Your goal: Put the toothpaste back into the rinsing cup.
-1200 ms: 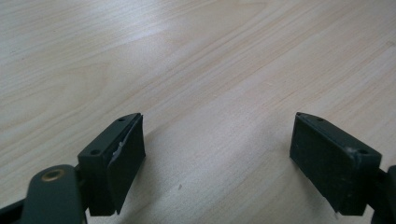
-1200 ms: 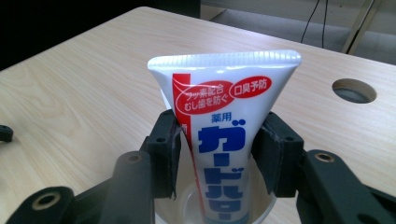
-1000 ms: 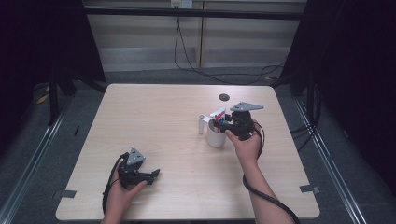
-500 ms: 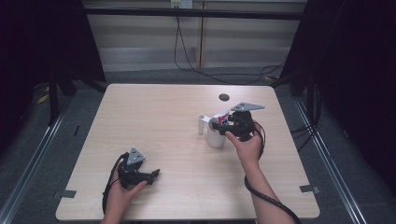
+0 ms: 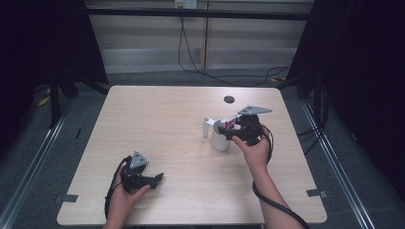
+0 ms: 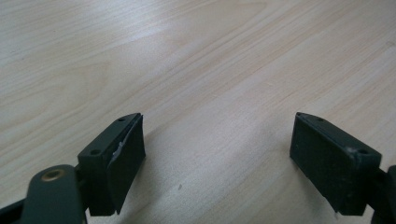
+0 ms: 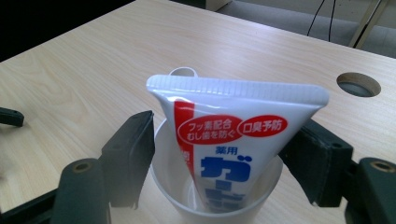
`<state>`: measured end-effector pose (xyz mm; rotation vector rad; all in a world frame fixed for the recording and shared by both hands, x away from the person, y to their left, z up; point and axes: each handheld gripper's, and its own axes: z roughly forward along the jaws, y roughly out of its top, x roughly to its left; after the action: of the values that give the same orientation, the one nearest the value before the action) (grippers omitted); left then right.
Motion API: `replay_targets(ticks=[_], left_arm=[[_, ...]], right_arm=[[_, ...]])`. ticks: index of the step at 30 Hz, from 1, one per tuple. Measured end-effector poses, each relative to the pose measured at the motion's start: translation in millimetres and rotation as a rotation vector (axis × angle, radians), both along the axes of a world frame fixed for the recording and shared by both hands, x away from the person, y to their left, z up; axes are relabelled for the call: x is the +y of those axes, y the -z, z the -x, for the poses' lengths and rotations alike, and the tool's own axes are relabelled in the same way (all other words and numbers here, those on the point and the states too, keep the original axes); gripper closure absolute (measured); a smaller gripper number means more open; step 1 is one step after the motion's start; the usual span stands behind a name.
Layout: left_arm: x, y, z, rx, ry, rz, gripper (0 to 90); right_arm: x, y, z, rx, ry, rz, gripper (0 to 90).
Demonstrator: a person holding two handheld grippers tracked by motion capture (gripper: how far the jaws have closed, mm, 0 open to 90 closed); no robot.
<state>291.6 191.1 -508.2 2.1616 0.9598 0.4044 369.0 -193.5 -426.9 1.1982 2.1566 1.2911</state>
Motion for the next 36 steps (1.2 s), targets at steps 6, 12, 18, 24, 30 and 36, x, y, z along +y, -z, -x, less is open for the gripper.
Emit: replay_targets(ticks=[6,12,18,24,30,36], left_arm=[[0.0,0.0,-0.1,0.001,0.002,0.001,17.7],[-0.2,0.1,0.1,0.000,-0.002,0.003,17.7],[0.0,0.0,0.0,0.000,0.000,0.000,17.7],[0.0,0.0,-0.1,0.001,0.002,0.001,17.7],[0.0,0.0,0.0,0.000,0.000,0.000,17.7],[0.0,0.0,0.0,0.000,0.001,0.000,17.7]], right_arm=[[-1.2,-0.5,2.2,-0.001,-0.003,0.003,24.7],[-4.8,-0.5,5.3,-0.001,-0.001,-0.009,21.1],[-6.8,-0.1,7.5,0.010,-0.003,-0.006,18.4],[-7.7,0.5,9.1,0.029,-0.010,0.005,16.2],[-11.2,-1.1,13.9,0.028,-0.018,0.010,14.5],[-17.3,-2.7,19.7,0.024,-0.026,0.021,14.5]])
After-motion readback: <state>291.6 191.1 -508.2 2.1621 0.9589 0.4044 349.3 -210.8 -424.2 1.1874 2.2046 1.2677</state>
